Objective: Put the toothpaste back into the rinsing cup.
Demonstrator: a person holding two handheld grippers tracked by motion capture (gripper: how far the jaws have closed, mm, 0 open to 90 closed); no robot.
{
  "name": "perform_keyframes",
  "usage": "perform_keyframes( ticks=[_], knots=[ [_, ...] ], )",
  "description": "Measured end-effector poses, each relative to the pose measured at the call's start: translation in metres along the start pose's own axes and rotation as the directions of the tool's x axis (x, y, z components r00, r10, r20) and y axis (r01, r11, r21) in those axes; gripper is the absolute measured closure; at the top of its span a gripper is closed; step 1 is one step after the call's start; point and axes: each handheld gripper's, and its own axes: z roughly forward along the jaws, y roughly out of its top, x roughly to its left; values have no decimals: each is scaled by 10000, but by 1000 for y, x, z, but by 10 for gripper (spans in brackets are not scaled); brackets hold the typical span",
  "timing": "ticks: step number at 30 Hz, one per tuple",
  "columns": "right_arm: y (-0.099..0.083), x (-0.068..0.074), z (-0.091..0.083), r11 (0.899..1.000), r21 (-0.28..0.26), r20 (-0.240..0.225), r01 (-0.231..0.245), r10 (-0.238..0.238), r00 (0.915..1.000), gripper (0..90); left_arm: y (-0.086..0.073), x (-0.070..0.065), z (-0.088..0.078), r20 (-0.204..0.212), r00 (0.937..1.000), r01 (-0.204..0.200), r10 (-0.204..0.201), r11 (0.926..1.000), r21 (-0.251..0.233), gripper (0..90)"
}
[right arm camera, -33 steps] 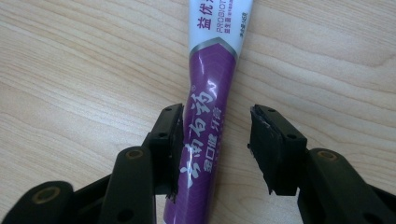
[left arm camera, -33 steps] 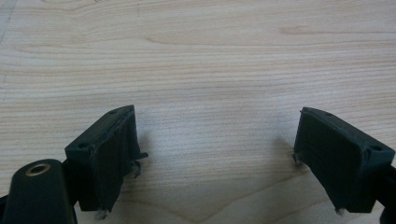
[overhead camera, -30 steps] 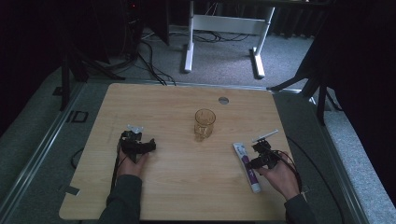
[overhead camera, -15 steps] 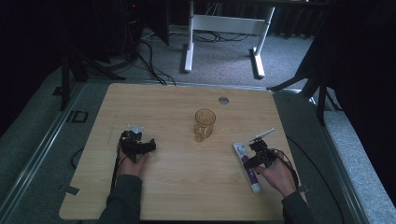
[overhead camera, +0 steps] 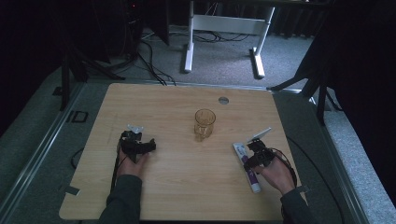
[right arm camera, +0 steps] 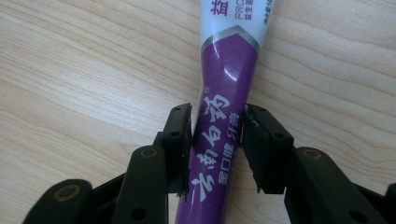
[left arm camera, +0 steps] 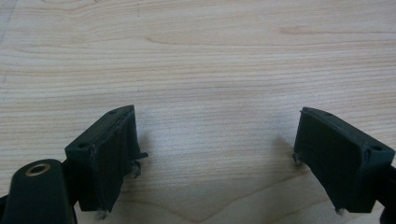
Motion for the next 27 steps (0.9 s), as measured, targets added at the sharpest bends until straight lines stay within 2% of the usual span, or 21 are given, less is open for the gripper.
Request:
perform_keyframes(
  ticks=[27],
  knots=[
    [10,3,13,9987,505,344,-17,-1,9994,635,0,0,0,-4,10000,15,-15,10000,-4,137]
  ],
)
